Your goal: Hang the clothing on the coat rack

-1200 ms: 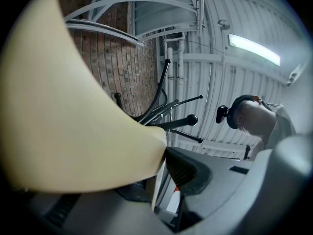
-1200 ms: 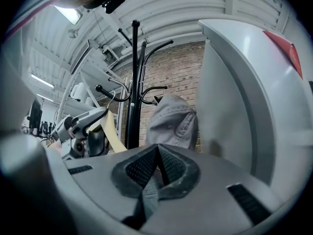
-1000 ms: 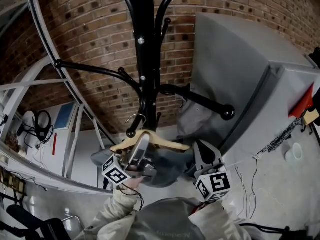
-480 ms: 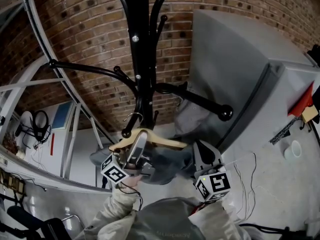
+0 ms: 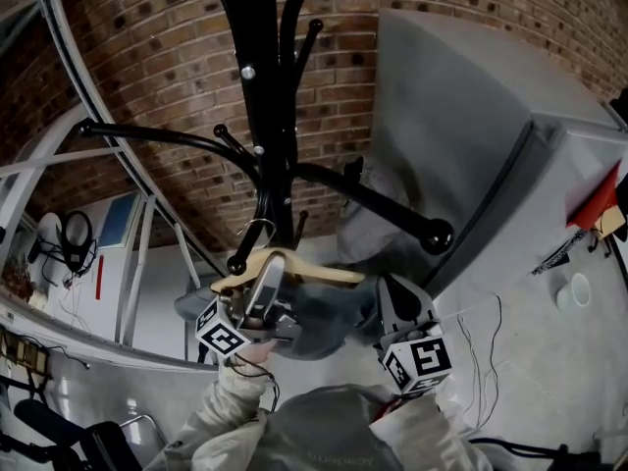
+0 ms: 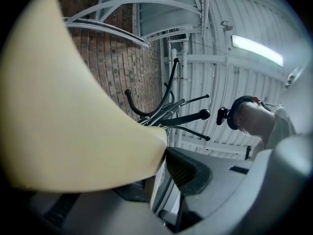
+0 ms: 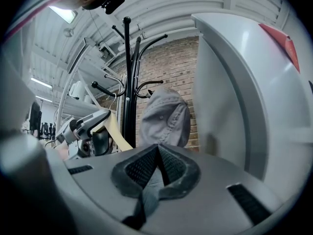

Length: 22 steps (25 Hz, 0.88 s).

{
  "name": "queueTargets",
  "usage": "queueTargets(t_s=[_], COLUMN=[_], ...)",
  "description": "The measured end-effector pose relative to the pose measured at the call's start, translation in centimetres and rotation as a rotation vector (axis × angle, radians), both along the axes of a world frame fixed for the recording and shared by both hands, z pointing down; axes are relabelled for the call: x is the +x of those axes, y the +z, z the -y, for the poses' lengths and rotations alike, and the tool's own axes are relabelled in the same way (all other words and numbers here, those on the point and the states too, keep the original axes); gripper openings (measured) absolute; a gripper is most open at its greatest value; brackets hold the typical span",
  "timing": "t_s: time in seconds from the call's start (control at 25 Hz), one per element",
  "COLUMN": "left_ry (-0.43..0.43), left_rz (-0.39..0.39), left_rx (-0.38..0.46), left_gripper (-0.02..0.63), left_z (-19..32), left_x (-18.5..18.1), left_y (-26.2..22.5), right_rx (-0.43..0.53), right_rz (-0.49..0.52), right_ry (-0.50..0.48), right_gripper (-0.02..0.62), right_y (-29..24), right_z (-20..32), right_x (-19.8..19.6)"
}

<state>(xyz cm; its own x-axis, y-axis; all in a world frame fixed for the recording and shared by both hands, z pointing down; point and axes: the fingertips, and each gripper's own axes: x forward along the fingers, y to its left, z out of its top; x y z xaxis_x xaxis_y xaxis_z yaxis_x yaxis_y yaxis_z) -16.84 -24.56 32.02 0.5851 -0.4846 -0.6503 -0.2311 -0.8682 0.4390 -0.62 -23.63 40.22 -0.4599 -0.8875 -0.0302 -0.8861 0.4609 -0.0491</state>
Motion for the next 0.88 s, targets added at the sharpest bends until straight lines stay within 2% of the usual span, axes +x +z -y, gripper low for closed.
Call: queueTargets(t_s=[0.48, 0.88], left_ry=[-0.049, -0.134], left_rz=[-0.032, 0.028], left_rx=[-0.027, -0.195], left_gripper=[0.109, 0.107], left_z=[-0.1, -1.5], left_x=[0.3, 0.9], left_y=[0.7, 6.1], right_rx=[-0.019, -0.063], right_rz=[-0.022, -0.026], right_ry=[-0.052, -0.111], right_gripper=[0.025, 0.025], right_y=[0.0, 1.6], right_z=[-0.3, -2.5], right_x=[0.8, 1.3])
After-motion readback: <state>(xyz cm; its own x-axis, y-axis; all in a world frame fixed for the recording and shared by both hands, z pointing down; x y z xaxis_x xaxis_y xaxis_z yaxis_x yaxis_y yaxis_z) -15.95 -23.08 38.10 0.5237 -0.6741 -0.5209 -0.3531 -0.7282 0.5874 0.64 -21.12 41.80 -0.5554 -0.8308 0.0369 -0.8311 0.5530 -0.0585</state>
